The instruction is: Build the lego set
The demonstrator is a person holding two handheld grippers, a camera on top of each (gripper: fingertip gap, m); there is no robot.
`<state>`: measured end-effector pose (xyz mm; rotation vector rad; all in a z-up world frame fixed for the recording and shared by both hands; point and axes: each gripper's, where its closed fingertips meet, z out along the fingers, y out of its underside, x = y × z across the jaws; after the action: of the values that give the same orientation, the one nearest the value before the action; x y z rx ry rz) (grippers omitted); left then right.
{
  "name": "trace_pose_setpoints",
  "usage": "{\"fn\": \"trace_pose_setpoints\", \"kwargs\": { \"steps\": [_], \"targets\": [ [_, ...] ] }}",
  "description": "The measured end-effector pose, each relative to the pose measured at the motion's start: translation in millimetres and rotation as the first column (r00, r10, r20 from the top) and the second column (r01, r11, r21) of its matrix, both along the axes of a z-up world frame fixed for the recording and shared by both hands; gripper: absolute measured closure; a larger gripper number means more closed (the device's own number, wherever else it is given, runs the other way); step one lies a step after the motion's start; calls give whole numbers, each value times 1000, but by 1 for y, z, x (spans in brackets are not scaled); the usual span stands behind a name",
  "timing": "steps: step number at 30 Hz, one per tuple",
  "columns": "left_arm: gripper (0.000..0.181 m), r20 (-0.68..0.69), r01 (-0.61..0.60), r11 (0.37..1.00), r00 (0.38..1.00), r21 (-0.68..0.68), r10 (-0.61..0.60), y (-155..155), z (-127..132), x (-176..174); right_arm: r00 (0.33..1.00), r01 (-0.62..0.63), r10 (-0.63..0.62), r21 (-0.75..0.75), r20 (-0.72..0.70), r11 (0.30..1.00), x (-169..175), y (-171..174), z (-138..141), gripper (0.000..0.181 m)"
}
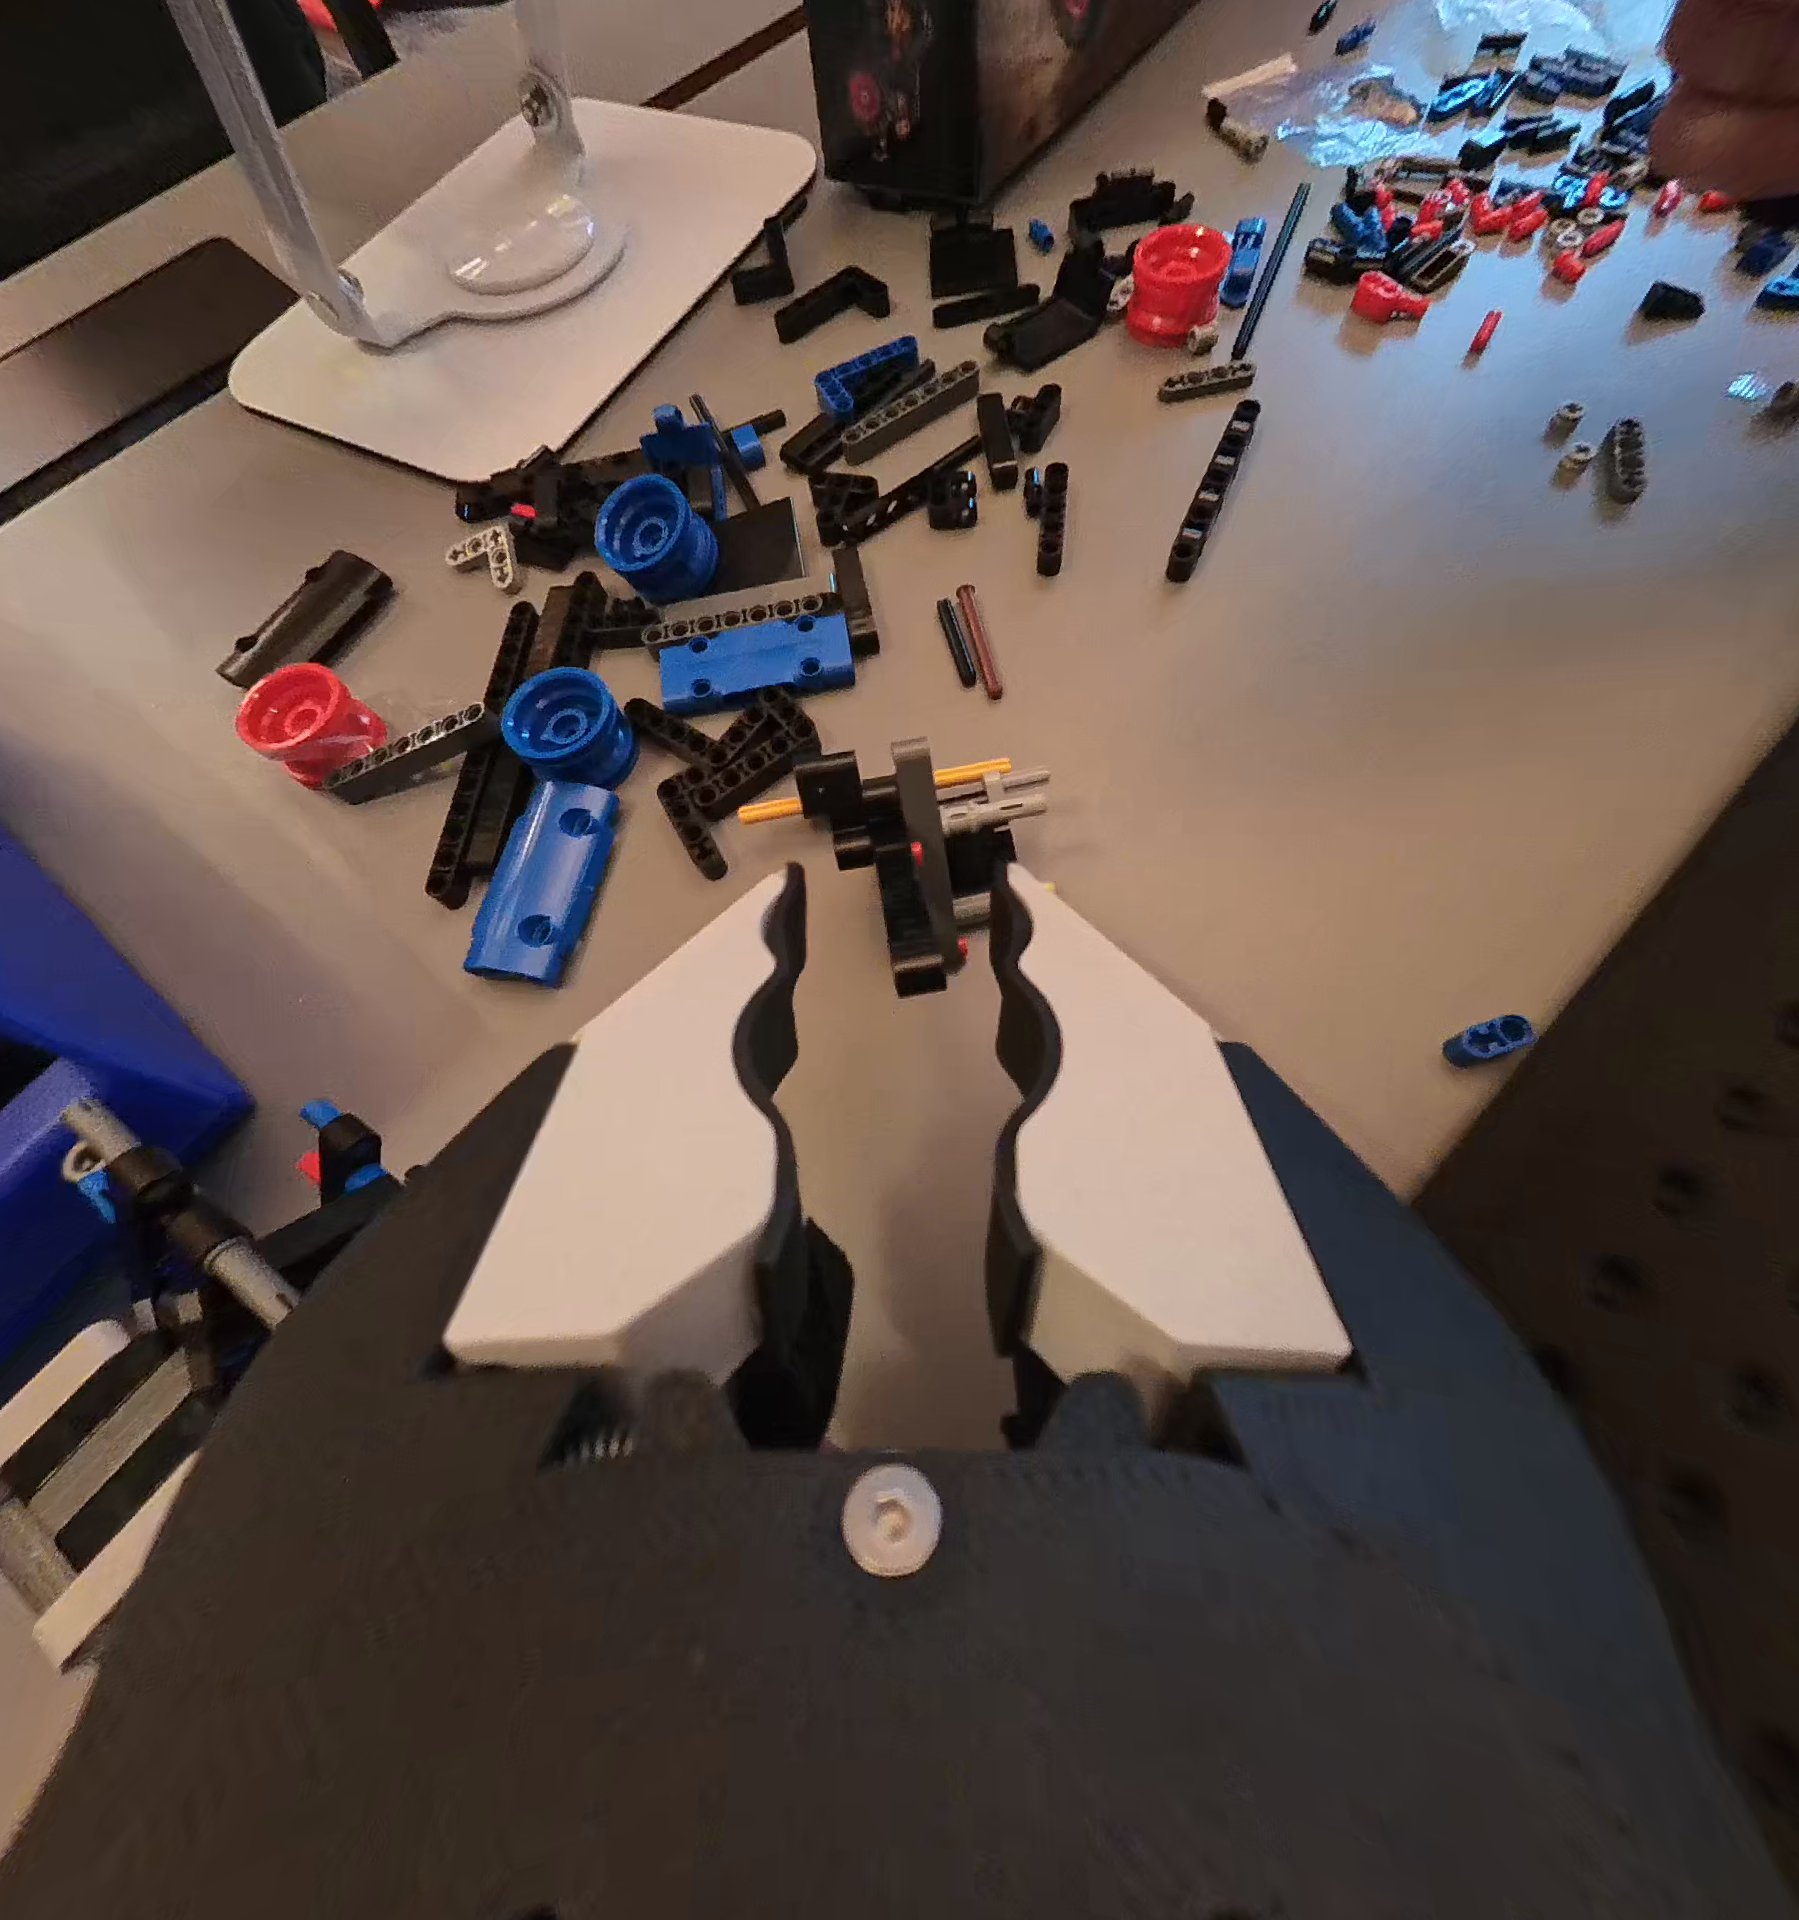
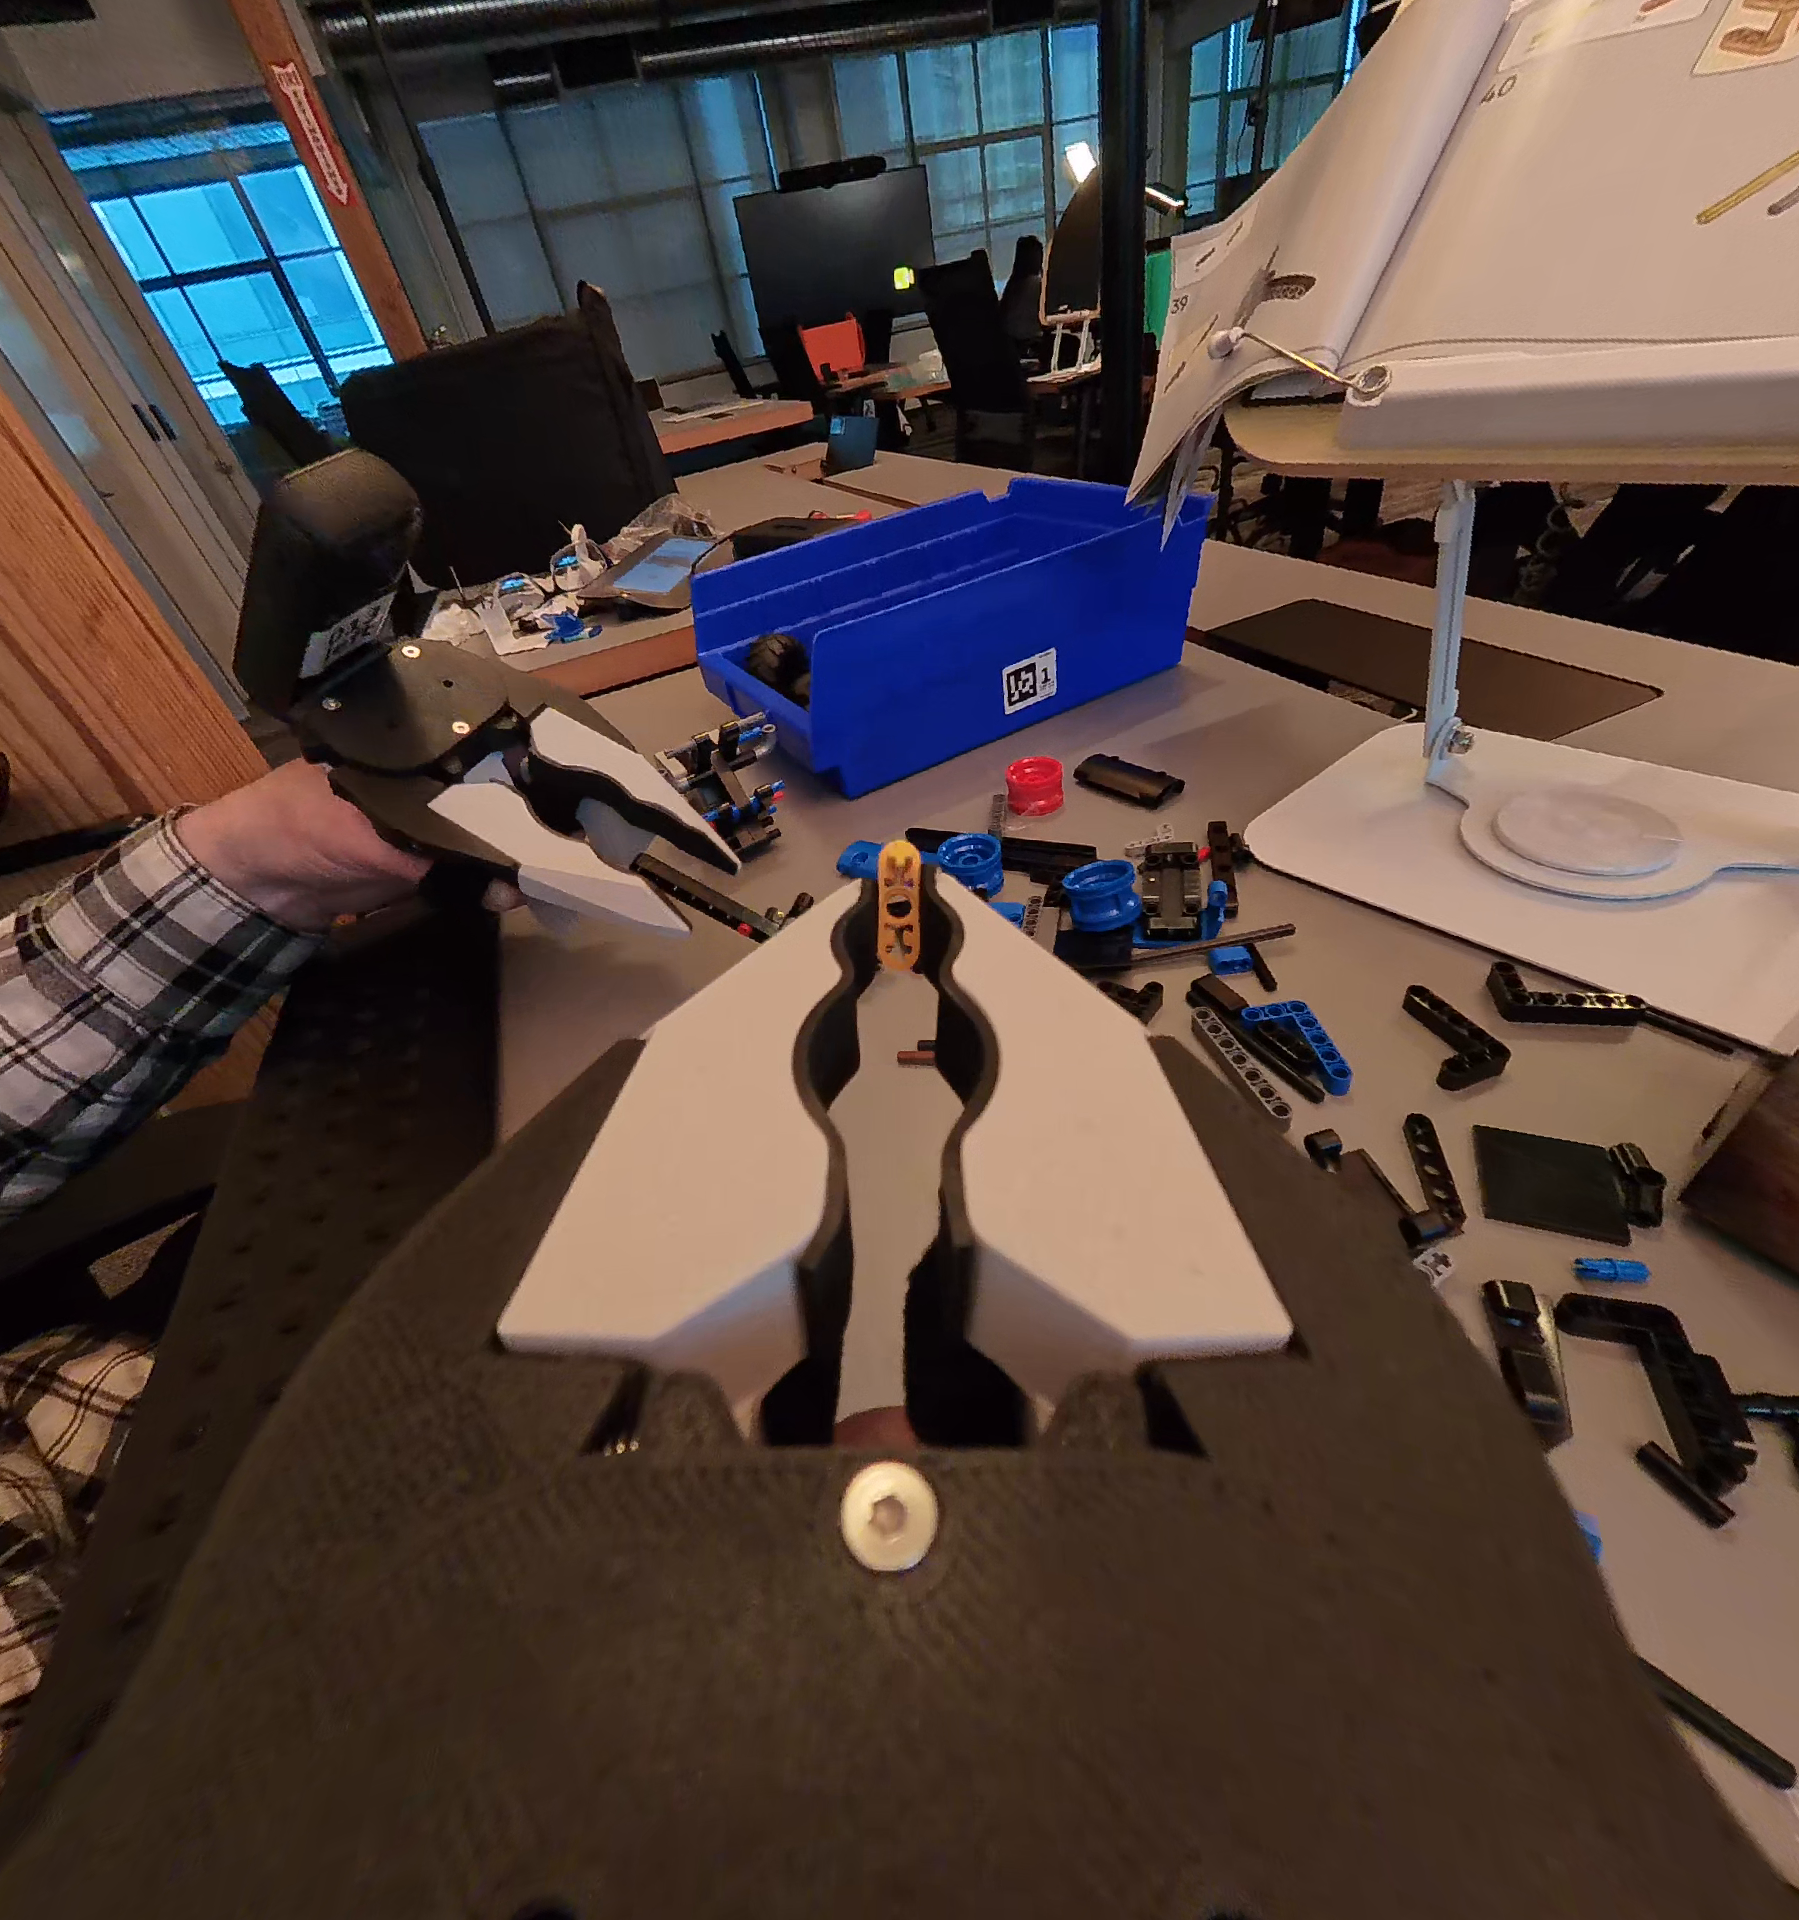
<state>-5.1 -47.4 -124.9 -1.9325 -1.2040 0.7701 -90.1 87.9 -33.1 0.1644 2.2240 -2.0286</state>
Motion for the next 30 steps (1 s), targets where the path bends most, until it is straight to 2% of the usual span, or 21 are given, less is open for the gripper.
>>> {"fn": "trace_pose_setpoints", "kwargs": {
  "steps": [6, 9, 17, 23, 30],
  "targets": [
    [169, -29, 27, 999, 999, -32, -28, 5, -1, -2, 1000, -1, 1, -4, 2, 1000, 0, 0, 1, 176],
    [175, -38, 46, 998, 998, -34, -47, 9, 0, -3, 1000, -2, 2, -5, 1, 1000, 0, 1, 1, 176],
    [175, -36, 134, 991, 990, -5, -134, 24, 3, 0, 1000, 1, -1, -7, 3, 1000, -1, 1, 2, 176],
    [175, -37, 207, 978, 977, -34, -208, 41, 2, 1, 1000, 2, -2, -7, 4, 1000, -1, 2, 1, 176],
    [156, -46, 186, 982, 981, -34, -188, 37, 0, 2, 1000, 4, -4, -8, 7, 1000, -2, 2, 1, 176]
  ]
}}
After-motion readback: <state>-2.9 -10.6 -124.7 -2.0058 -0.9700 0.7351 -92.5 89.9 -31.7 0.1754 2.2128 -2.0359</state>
